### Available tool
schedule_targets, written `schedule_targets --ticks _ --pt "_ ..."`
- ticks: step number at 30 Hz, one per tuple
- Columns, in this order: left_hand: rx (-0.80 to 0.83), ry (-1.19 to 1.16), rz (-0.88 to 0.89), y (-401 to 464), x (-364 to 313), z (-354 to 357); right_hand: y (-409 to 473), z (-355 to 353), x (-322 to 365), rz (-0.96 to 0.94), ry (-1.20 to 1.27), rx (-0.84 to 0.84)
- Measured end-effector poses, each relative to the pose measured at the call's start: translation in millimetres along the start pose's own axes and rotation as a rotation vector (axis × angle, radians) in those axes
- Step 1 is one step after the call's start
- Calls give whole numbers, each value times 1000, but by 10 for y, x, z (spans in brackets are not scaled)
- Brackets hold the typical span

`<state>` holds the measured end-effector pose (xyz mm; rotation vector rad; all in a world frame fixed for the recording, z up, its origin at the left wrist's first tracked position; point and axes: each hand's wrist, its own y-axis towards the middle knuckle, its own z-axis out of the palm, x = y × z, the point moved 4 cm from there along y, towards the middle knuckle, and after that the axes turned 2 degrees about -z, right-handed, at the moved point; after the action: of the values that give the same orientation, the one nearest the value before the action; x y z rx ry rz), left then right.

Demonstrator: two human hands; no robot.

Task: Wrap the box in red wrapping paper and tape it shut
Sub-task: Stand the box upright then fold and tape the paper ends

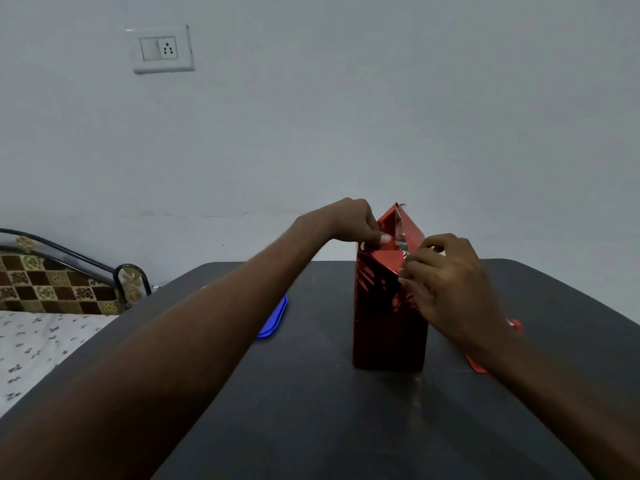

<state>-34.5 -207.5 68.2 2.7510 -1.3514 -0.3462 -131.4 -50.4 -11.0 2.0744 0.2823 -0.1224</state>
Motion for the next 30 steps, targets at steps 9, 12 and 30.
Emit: schedule_targets --ticks 9,12,30 --pt "23 -15 -8 -74 -31 31 -70 30 0 23 -52 -34" --pt "-3 -21 -11 -88 -17 42 -56 -64 18 30 -64 -124" --pt "-63 -173 -13 -132 48 110 -432 234 -1024 885 -130 463"
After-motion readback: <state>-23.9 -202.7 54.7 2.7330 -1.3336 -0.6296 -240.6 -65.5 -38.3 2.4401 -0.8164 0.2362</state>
